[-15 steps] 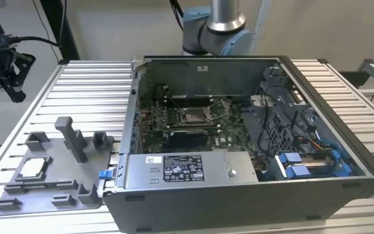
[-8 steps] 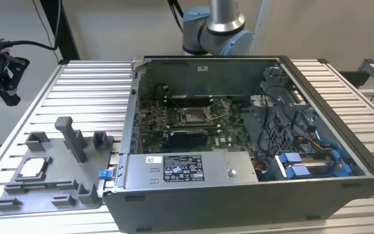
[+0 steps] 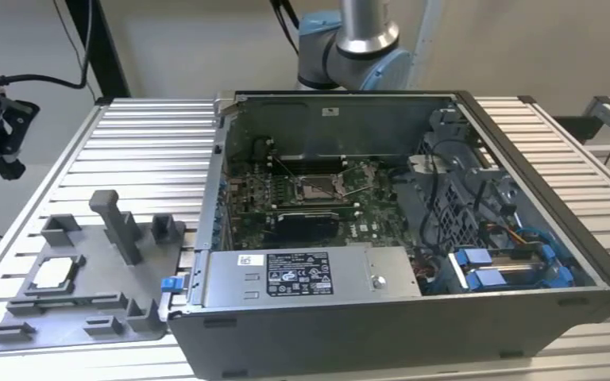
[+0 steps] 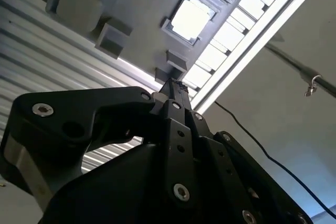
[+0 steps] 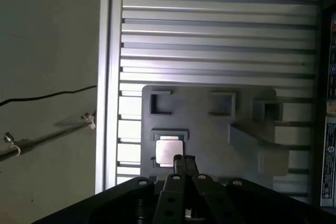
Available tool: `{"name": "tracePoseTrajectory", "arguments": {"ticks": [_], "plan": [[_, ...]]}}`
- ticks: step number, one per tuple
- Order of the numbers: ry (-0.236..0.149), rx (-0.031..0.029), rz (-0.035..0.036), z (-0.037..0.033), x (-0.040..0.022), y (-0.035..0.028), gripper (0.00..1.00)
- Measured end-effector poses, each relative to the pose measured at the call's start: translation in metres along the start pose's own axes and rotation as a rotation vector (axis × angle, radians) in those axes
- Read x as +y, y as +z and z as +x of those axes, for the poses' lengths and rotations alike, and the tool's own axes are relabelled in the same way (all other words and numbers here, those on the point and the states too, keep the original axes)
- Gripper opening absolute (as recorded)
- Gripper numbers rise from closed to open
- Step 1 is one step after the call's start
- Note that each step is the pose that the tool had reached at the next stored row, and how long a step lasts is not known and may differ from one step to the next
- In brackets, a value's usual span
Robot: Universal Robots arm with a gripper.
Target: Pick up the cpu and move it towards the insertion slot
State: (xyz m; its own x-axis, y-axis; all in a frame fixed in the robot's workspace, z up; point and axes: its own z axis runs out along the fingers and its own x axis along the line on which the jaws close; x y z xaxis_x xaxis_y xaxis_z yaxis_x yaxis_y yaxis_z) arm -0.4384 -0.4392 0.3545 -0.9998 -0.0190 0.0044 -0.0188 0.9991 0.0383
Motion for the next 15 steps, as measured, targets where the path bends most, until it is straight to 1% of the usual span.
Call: {"name": "tracePoseTrajectory", "arguments": {"ticks": [10,15], "plan": [[0.000,0.0001,0.0001,0.0064,-0.0023,0.0038,0.00],[0.000,-0.0001,0.0000,0.0076,-0.0033,0.0049,0.00]]}}
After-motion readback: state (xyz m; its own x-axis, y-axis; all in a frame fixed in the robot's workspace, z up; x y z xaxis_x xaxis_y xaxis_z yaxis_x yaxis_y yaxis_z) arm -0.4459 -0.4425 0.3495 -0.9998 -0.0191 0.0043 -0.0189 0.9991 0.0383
